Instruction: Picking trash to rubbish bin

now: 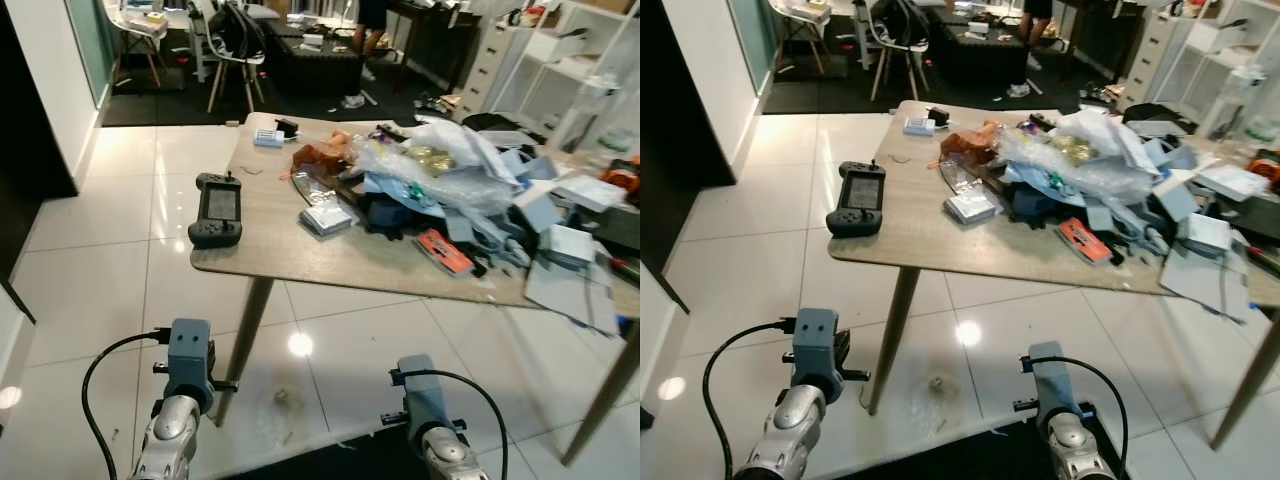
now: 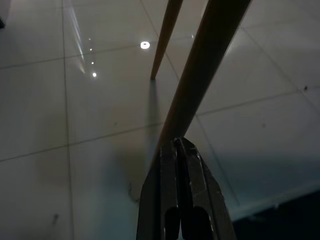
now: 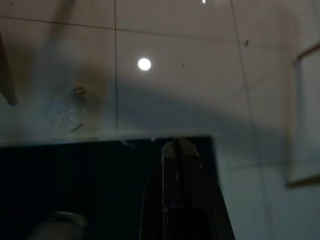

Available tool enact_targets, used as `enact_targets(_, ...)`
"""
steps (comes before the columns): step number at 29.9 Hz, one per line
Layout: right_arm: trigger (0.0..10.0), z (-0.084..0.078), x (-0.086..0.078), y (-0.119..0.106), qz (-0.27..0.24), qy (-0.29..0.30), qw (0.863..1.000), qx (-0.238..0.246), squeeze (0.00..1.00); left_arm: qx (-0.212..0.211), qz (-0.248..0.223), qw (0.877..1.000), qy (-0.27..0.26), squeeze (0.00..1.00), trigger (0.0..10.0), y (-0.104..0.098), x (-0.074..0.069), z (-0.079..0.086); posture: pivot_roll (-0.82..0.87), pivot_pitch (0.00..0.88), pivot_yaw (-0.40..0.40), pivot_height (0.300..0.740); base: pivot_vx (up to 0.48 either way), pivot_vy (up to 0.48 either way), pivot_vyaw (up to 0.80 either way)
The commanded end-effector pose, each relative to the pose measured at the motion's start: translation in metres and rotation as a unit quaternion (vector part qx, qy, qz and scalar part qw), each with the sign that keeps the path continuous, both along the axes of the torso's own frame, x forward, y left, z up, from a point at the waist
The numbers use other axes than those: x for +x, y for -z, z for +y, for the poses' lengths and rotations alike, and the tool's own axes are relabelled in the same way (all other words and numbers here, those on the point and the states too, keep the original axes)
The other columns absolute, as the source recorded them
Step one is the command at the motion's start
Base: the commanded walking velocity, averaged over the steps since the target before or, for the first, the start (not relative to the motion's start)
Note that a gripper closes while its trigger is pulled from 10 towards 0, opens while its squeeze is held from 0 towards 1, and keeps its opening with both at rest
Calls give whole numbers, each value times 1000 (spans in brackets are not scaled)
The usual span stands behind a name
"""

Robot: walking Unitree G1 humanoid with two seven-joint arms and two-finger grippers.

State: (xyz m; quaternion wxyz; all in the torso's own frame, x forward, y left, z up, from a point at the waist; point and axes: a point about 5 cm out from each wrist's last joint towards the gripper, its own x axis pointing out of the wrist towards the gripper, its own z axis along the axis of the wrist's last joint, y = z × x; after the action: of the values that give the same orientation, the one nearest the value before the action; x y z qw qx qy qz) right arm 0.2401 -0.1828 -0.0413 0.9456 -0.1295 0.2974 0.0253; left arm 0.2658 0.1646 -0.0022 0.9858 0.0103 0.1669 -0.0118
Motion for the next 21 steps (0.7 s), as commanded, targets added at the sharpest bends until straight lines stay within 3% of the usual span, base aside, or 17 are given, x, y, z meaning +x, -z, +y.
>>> enact_targets(1, 10000, 2, -2, 1, -2, -33, 999, -17, 0, 16, 20, 1000, 1, 0, 10000, 10, -8, 1, -31, 0, -68, 740, 0, 0, 0)
enact_targets(4, 10000, -3, -12, 9, 26, -35, 998, -51, 0, 64, 73, 995, -7, 0, 10000, 28, -23, 11, -34, 4, -67, 740, 0, 0, 0)
enact_targets(6, 10000, -5, -14, 11, 33, -28, 998, -47, 0, 75, 84, 994, -9, 0, 10000, 32, -27, 14, -35, 4, -66, 740, 0, 0, 0)
enact_targets(8, 10000, -7, -15, 11, 34, -11, 999, -25, 0, 103, 126, 986, -29, 0, 10000, 42, -36, 24, -37, 6, -65, 740, 0, 0, 0)
enact_targets(13, 10000, -9, -16, 11, 26, -12, 999, -31, 0, 89, 148, 983, -68, 0, 10000, 47, -43, 33, -41, 3, -67, 740, 0, 0, 0)
enact_targets(21, 10000, -9, -13, 8, 12, 10, 1000, -12, 0, 68, 130, 989, -7, 0, 10000, 43, -34, 16, -41, 16, -54, 740, 0, 0, 0)
